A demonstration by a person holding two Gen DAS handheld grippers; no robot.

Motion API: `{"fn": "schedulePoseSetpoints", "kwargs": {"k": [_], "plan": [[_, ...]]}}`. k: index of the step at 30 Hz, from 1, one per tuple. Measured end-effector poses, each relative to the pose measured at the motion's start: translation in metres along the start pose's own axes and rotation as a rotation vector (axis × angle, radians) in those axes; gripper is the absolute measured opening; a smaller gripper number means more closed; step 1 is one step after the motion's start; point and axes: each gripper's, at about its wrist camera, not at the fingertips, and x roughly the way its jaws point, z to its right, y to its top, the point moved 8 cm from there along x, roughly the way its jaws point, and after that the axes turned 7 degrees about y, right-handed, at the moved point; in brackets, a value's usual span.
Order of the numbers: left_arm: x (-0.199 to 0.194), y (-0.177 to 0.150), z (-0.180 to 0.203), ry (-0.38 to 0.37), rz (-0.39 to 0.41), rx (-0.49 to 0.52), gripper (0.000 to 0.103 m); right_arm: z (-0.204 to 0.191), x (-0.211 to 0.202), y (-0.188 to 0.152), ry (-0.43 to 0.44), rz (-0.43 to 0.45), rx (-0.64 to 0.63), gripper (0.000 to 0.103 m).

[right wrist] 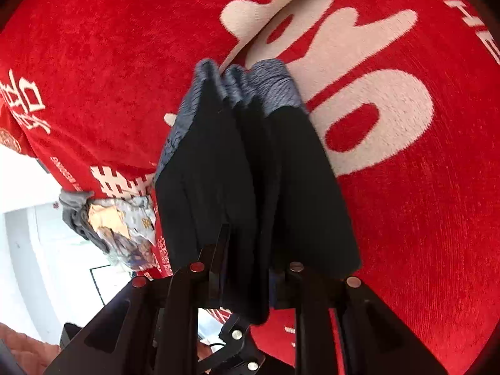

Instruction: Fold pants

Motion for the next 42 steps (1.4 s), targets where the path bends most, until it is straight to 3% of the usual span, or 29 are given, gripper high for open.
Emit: {"fn": "schedulePoseSetpoints", "kwargs": {"k": [5,8,11,15,17,20,23,28,30,35,42], "plan": [[-0.022,-0.01,-0.028,-0.09,-0.051,-0.102,0.061,-0.01,-0.004,-0.008,-0.086,-0.007,-0.074,0.02],[-0.028,-0.021,-0.056,-0.087,-0.091,-0.184,0.061,-0.014,-0.003,-0.012,-0.179,-0.01,-0.136,0.022],[-0.02,-0.039,-0.095,-0.088,-0.186,-0.324,0.061,-0.012,-0.006,-0.013,-0.263,0.025,-0.148,0.024],[0.0,-0.081,-0.146,-0.023,-0.305,-0.48,0.061,-0.015,-0.025,-0.011,-0.408,0.101,-0.165,0.029],[0.01,-0.097,-0.161,-0.025,-0.351,-0.545,0.061,-0.022,-0.036,-0.009,-0.427,0.132,-0.175,0.029],[0.02,-0.118,-0.163,-0.09,-0.416,-0.611,0.061,-0.044,-0.038,-0.012,-0.412,0.159,-0.212,0.029],[0.02,-0.123,-0.163,-0.088,-0.417,-0.625,0.074,-0.056,-0.022,-0.018,-0.419,0.119,-0.255,0.029],[0.023,-0.127,-0.163,-0.114,-0.434,-0.665,0.076,-0.037,0.009,-0.031,-0.532,0.065,-0.277,0.029],[0.023,-0.129,-0.164,-0.101,-0.438,-0.661,0.09,-0.035,0.008,-0.032,-0.524,0.087,-0.265,0.029],[0.024,-0.136,-0.167,-0.125,-0.458,-0.672,0.09,-0.036,0.009,-0.032,-0.534,0.069,-0.263,0.03],[0.029,-0.138,-0.173,-0.15,-0.474,-0.692,0.09,-0.046,0.013,-0.031,-0.536,0.069,-0.271,0.047]]}}
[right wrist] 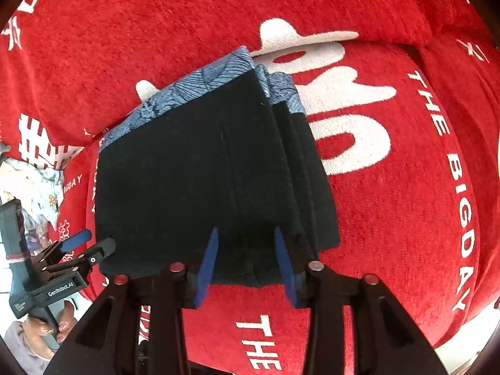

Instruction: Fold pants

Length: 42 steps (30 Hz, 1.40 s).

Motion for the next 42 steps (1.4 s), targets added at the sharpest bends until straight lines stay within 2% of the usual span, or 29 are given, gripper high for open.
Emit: {"fn": "schedulePoseSetpoints", "kwargs": {"k": [4,12,15,18,22,25,28,32,34,37,40,42], "plan": [[0.001,0.001,0.001,-0.006,-0.002,0.0,0.09,-0.003,-0.003,0.003,-0.016,0.0,-0.018,0.055],[0.003,0.014,-0.009,-0.041,-0.002,-0.052,0.09,0.012,-0.017,0.02,-0.012,0.027,0.033,0.056],[0.007,0.025,-0.019,-0.084,-0.018,-0.109,0.09,0.016,-0.017,0.025,-0.011,0.03,0.037,0.056],[0.016,0.031,-0.022,-0.146,-0.068,-0.142,0.09,0.02,-0.014,0.027,-0.004,0.018,0.048,0.057],[0.021,0.033,-0.02,-0.158,-0.081,-0.125,0.09,0.023,-0.01,0.026,0.002,-0.01,0.041,0.069],[0.022,0.038,-0.02,-0.199,-0.079,-0.13,0.09,0.025,-0.008,0.025,0.016,-0.03,0.025,0.078],[0.023,0.044,-0.019,-0.271,-0.083,-0.156,0.09,0.029,-0.006,0.03,0.074,-0.05,0.014,0.079],[0.031,0.055,-0.012,-0.417,-0.124,-0.148,0.09,0.039,0.003,0.038,0.176,-0.096,0.036,0.079],[0.037,0.058,-0.008,-0.446,-0.134,-0.136,0.103,0.046,0.009,0.043,0.213,-0.115,0.056,0.079],[0.045,0.065,0.0,-0.475,-0.136,-0.13,0.103,0.059,0.02,0.051,0.283,-0.148,0.082,0.079],[0.053,0.068,0.007,-0.47,-0.139,-0.129,0.103,0.061,0.029,0.057,0.385,-0.174,0.106,0.079],[0.06,0.068,0.014,-0.457,-0.143,-0.131,0.103,0.059,0.035,0.059,0.416,-0.188,0.103,0.081]]}}
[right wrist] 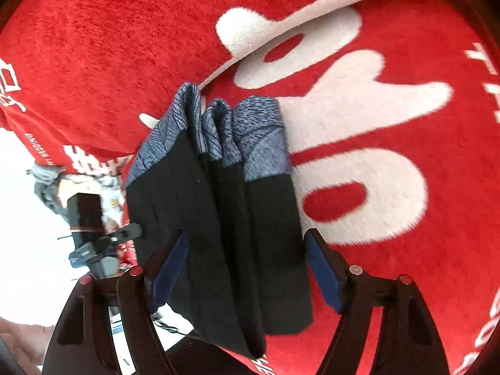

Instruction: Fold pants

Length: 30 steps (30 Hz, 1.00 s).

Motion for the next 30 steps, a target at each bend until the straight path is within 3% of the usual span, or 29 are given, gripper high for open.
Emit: {"fn": "schedulePoseSetpoints", "kwargs": {"k": [5,7,10,12,15,22,30], "plan": [[0.009,-0.001,0.004,0.034,0.002,-0.017,0.103,0.0,0.012,0.006,0.022,-0.02,0.03,0.08],[0.01,-0.003,0.005,0.041,0.0,-0.029,0.102,0.002,0.01,0.005,0.013,-0.022,0.057,0.068],[0.005,-0.005,0.015,0.031,0.019,-0.022,0.086,-0.001,0.007,0.003,0.025,-0.023,0.051,0.051],[-0.004,-0.007,0.02,0.033,0.045,0.0,0.071,-0.01,-0.001,-0.002,0.036,-0.005,0.034,0.046],[-0.018,-0.012,0.025,0.02,0.071,0.02,0.061,-0.021,-0.008,-0.005,0.06,0.016,0.027,0.042],[-0.048,-0.038,0.022,0.045,0.087,0.057,0.06,-0.048,-0.011,-0.028,0.097,0.009,0.018,0.042],[-0.065,-0.08,-0.028,0.116,0.065,0.006,0.061,-0.077,0.037,-0.084,0.133,-0.03,0.036,0.041]]}}
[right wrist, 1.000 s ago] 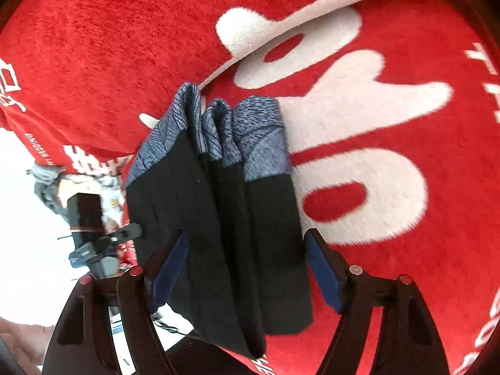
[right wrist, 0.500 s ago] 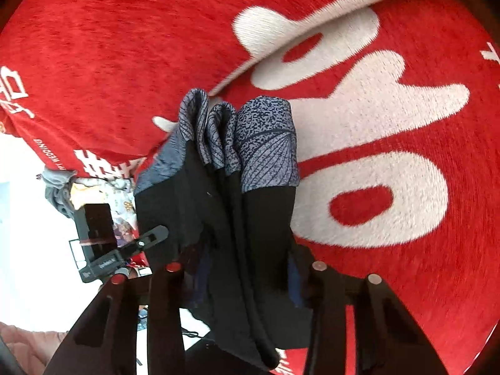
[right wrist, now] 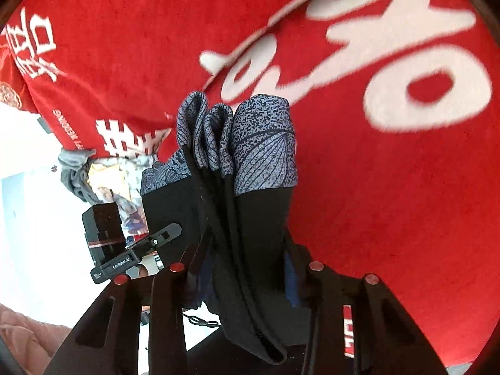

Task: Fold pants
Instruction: 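Lower the folded trousers onto the bedspread and open both grippers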

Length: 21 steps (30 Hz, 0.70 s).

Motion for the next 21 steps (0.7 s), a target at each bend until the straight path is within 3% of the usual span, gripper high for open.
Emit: {"fn": "schedulePoseSetpoints", "kwargs": {"k": [2,5,7,11,12,13,15,17,21], "plan": [[0.009,-0.008,-0.016,0.022,-0.016,-0.025,0.064,0.006,0.015,-0.009,-0.013,-0.017,0.015,0.041],[0.018,-0.017,-0.04,0.067,-0.008,-0.06,0.078,0.017,0.032,-0.019,-0.092,-0.042,0.021,0.043],[0.012,-0.014,-0.041,0.096,0.019,-0.062,0.078,0.017,0.03,-0.018,-0.135,-0.033,0.018,0.05],[-0.017,-0.008,-0.051,0.168,0.095,-0.053,0.078,0.023,0.009,-0.016,-0.29,-0.04,0.003,0.051],[-0.027,-0.006,-0.054,0.157,0.114,-0.052,0.078,0.021,0.003,-0.016,-0.318,-0.033,-0.011,0.048],[-0.035,-0.002,-0.05,0.14,0.134,-0.045,0.078,0.014,-0.006,-0.014,-0.354,-0.014,-0.043,0.035],[-0.042,0.005,-0.036,0.092,0.158,-0.013,0.078,-0.006,-0.014,-0.009,-0.346,0.022,-0.097,0.022],[-0.04,0.013,-0.016,0.056,0.167,0.031,0.078,-0.03,-0.009,-0.002,-0.323,0.052,-0.141,0.022],[-0.013,0.018,0.002,0.078,0.161,0.086,0.078,-0.052,0.018,0.004,-0.306,0.033,-0.219,0.022]]}}
